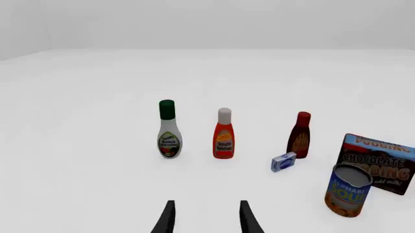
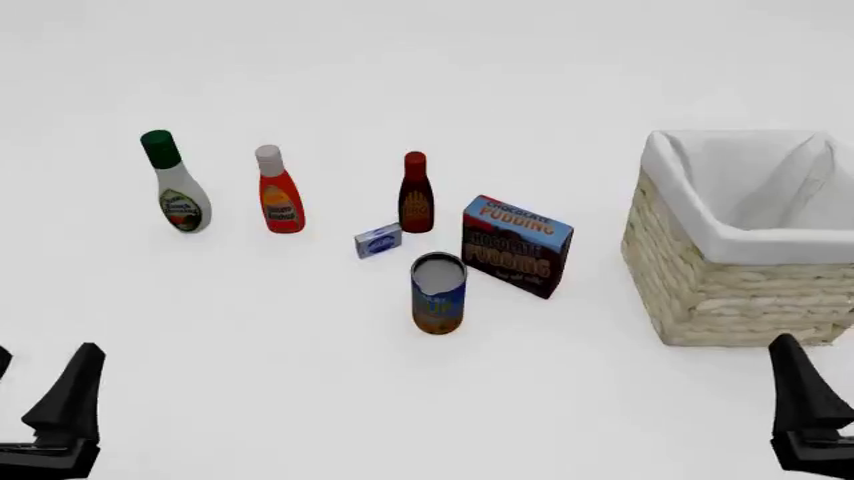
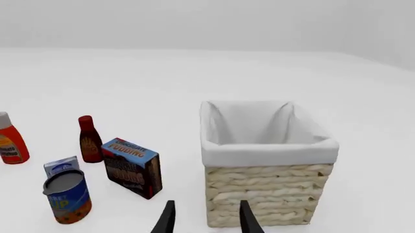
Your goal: Pick the bbq sauce and place it in the basket.
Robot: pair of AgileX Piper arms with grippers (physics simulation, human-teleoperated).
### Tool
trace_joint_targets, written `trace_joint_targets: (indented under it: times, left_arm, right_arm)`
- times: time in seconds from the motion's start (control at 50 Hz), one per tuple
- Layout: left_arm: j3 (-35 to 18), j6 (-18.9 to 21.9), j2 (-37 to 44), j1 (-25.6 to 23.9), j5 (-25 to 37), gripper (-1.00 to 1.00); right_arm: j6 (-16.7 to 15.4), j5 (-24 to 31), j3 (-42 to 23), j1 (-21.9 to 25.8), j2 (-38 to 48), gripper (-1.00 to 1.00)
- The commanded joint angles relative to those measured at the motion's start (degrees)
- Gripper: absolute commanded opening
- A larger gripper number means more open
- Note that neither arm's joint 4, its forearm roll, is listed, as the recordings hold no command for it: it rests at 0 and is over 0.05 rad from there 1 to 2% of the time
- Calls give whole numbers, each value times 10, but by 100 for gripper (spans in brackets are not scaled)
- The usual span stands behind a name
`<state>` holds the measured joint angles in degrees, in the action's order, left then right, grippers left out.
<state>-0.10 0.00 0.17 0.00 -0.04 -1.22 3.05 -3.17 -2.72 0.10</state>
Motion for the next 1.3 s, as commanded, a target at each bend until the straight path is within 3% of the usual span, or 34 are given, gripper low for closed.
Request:
trace_joint_targets:
  times: [0.02,0.44,0.52,0.9,1.3]
  left_arm:
    - [-1,0,3,1,-1,100]
    - [-1,0,3,1,-1,100]
    - [-1,0,3,1,-1,100]
    - [-1,0,3,1,-1,100]
    - [-1,0,3,1,-1,100]
  right_arm:
    - [11,-31,30,29,3,100]
    - [-4,-50,25,36,35,100]
    - [-17,-19,-16,40,43,100]
    - [-78,18,-180,73,186,100]
    - [-80,49,-383,127,396,100]
